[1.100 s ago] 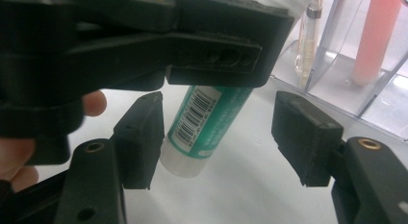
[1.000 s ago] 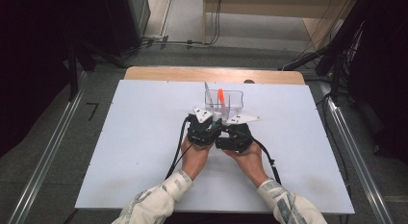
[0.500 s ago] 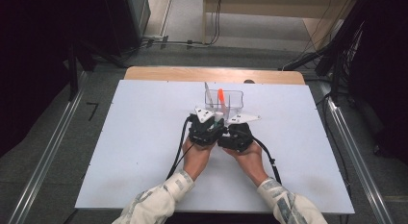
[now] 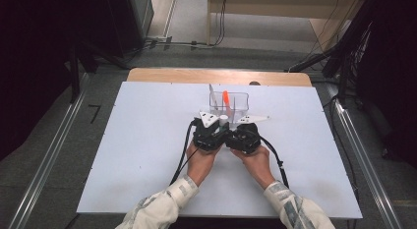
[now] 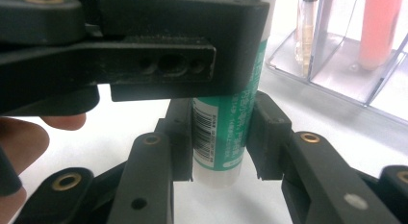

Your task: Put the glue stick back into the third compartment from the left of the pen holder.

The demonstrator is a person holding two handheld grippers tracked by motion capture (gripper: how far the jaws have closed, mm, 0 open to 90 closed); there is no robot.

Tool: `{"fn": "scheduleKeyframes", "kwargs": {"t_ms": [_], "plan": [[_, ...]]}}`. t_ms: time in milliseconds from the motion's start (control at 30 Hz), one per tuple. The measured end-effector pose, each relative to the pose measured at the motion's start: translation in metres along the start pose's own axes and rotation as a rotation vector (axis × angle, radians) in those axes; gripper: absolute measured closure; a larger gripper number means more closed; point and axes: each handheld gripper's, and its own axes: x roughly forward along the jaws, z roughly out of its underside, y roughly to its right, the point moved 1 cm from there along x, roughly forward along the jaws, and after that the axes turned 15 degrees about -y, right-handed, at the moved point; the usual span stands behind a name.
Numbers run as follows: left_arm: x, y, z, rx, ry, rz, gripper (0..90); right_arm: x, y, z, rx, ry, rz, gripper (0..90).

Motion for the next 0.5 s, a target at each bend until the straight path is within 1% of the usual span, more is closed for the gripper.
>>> {"fn": "scheduleKeyframes", "kwargs": {"t_ms": [67,100,167,233,267,300,367,433,467,500], "plan": [[-0.002,-0.001,0.0,0.005,0.002,0.003,62.8,0.0,0.0,0.0,-0.003,0.004,-0.002,63.4],[-0.003,-0.001,0.0,0.005,0.006,0.005,60.1,0.0,0.0,0.0,-0.002,0.002,0.004,63.5],[-0.006,-0.003,0.0,0.004,0.013,0.009,58.4,0.0,0.002,0.0,0.005,-0.001,0.005,63.5],[-0.01,-0.005,0.001,0.004,0.019,0.011,54.6,-0.002,0.004,0.0,0.011,0.005,0.013,63.5],[-0.011,-0.006,0.001,0.004,0.019,0.01,53.7,-0.003,0.005,0.0,0.016,0.013,0.019,63.5],[-0.012,-0.007,0.001,0.005,0.02,0.007,50.2,-0.004,0.006,0.0,0.02,0.02,0.024,63.5],[-0.015,-0.011,0.004,0.009,0.021,0.005,48.3,-0.008,0.009,0.0,0.025,0.036,0.032,63.5],[-0.017,-0.015,0.006,0.006,0.019,-0.001,44.1,-0.011,0.011,-0.001,0.033,0.054,0.038,63.5],[-0.018,-0.017,0.008,0.005,0.014,-0.001,43.8,-0.013,0.013,-0.002,0.037,0.063,0.043,63.5],[-0.018,-0.019,0.009,0.005,0.006,-0.001,41.3,-0.015,0.015,-0.002,0.041,0.072,0.047,63.5]]}}
